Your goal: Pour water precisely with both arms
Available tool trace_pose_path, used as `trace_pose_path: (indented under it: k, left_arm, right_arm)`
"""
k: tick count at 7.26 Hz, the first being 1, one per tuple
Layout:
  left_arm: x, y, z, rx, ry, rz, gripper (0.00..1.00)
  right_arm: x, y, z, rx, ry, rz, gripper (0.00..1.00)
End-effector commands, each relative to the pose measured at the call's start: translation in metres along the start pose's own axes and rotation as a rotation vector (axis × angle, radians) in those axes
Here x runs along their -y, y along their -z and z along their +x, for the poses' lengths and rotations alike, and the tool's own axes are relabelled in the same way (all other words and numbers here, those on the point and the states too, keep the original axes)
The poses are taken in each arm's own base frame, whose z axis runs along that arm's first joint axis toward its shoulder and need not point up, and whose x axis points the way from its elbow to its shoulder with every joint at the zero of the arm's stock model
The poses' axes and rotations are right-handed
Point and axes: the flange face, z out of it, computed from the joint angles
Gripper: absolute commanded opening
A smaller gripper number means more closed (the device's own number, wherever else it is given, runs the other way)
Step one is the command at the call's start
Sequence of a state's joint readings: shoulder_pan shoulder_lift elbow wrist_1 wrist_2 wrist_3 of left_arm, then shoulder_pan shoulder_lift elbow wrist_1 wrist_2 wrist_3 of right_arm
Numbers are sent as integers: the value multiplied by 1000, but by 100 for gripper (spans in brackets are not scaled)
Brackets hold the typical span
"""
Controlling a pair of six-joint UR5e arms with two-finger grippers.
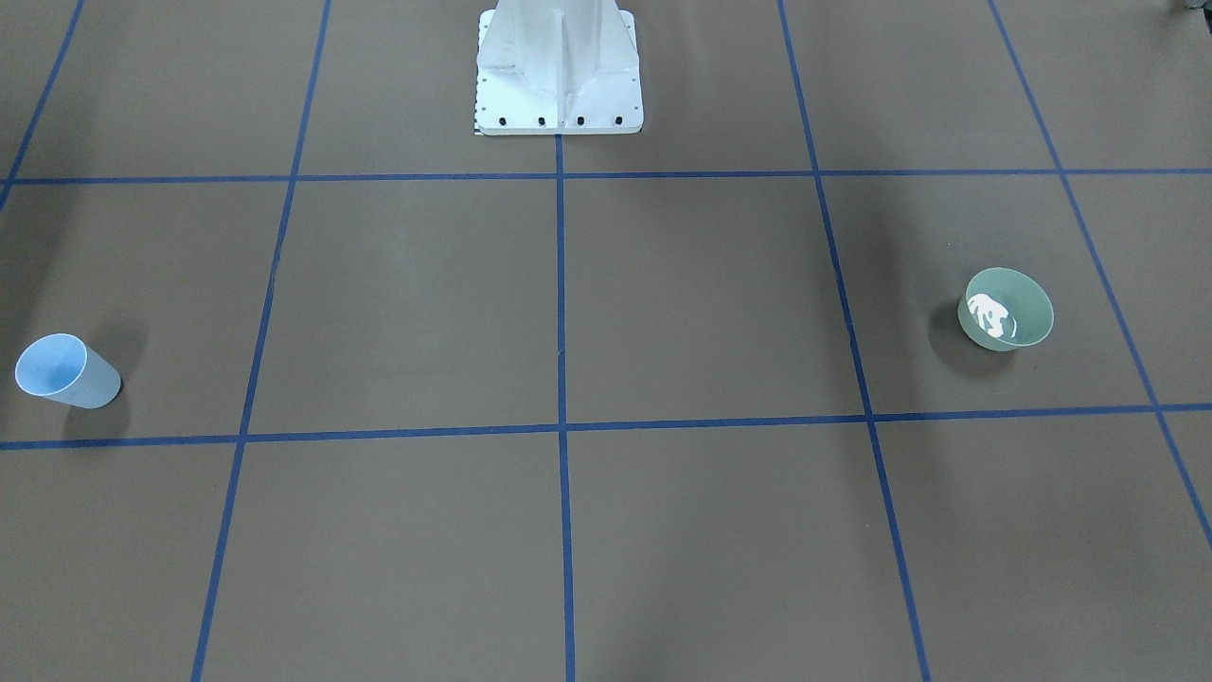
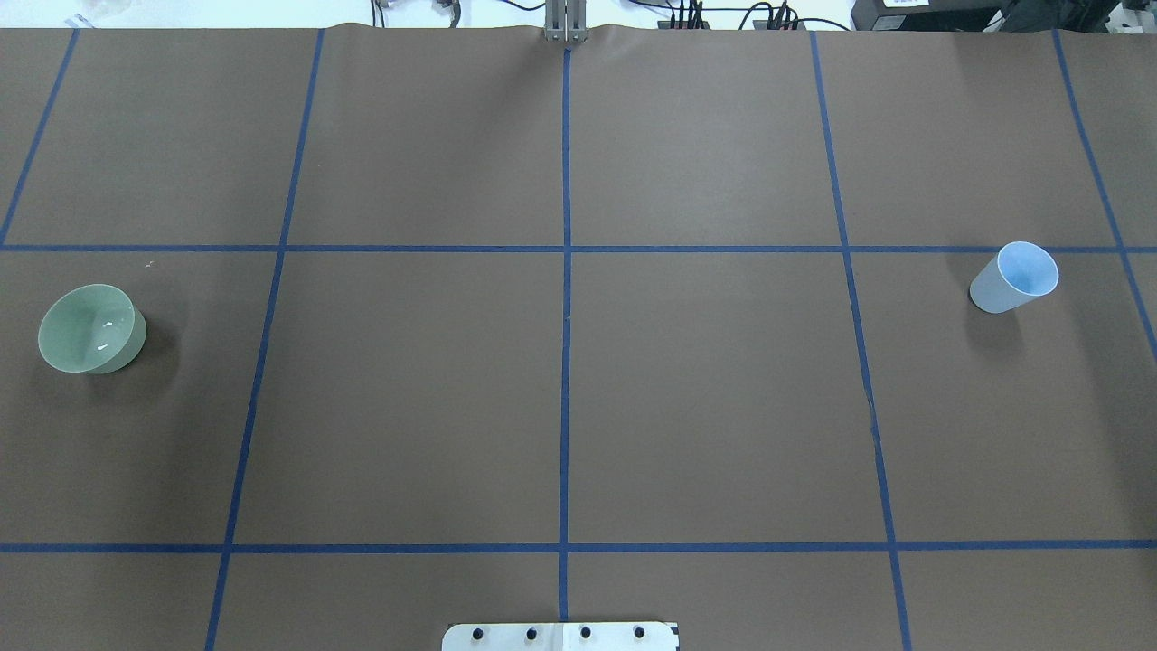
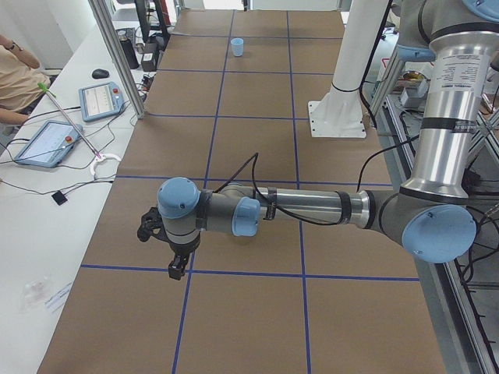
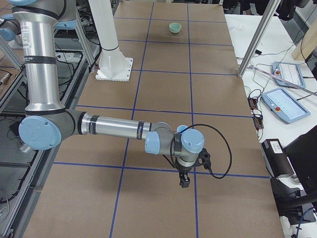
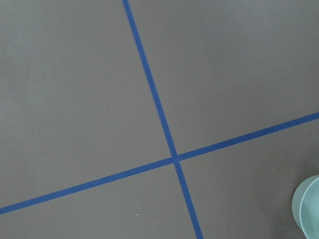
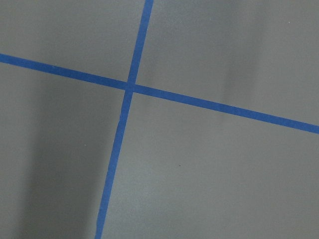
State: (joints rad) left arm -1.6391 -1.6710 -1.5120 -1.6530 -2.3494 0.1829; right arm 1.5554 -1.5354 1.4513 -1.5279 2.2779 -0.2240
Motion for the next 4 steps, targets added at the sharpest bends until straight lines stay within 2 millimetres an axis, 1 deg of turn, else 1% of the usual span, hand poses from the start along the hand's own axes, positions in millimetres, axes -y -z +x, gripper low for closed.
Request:
trace_pose_path:
  k: [1,2,3,4]
  left_arm:
    - [-7,-4,-5,-2,14,-9,100]
    - [-48,-30,-22,-19,51,-49,100]
    - [-82,-46,-29,-44,38,-32,100]
    - [-90,-46,-28,-43,14,-2,100]
  right_arm:
    - [0,-1,1,0,-1,-1,99]
    - [-1,-1,1,1,-2,-2,99]
    - [-2,-2,1,1,-3,-4,99]
    - [-2,-2,1,2,-3,-3,99]
